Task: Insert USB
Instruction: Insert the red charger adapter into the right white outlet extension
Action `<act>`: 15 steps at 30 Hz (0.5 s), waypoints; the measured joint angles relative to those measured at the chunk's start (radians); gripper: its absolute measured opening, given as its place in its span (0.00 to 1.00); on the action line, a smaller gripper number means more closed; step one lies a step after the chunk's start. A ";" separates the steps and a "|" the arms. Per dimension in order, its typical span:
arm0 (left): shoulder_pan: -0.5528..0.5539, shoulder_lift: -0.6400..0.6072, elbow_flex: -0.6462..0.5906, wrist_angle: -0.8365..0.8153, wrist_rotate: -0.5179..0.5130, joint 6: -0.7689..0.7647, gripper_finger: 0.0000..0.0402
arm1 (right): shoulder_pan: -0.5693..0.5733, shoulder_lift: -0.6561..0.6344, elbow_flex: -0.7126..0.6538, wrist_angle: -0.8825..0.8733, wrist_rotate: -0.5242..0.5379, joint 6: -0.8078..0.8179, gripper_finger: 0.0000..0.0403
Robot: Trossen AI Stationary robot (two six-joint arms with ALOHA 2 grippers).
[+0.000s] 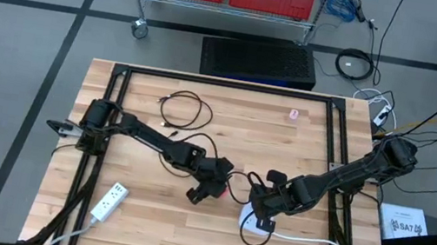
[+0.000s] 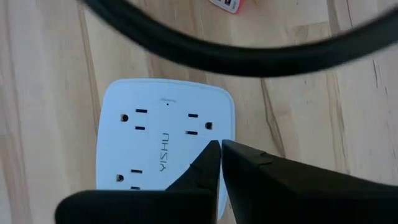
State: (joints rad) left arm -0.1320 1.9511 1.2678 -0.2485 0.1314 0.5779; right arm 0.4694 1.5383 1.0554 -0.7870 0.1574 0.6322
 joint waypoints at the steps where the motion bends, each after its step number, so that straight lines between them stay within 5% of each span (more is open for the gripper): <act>1: 0.001 0.000 0.000 -0.001 0.000 -0.014 0.50 | 0.000 0.000 0.000 0.001 0.000 0.000 0.02; 15: -0.001 0.069 0.000 0.035 -0.002 -0.055 0.44 | -0.005 0.000 0.000 0.014 -0.001 -0.008 0.02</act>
State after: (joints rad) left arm -0.1333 2.0205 1.2678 -0.2139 0.1293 0.5232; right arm 0.4645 1.5387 1.0554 -0.7729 0.1562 0.6243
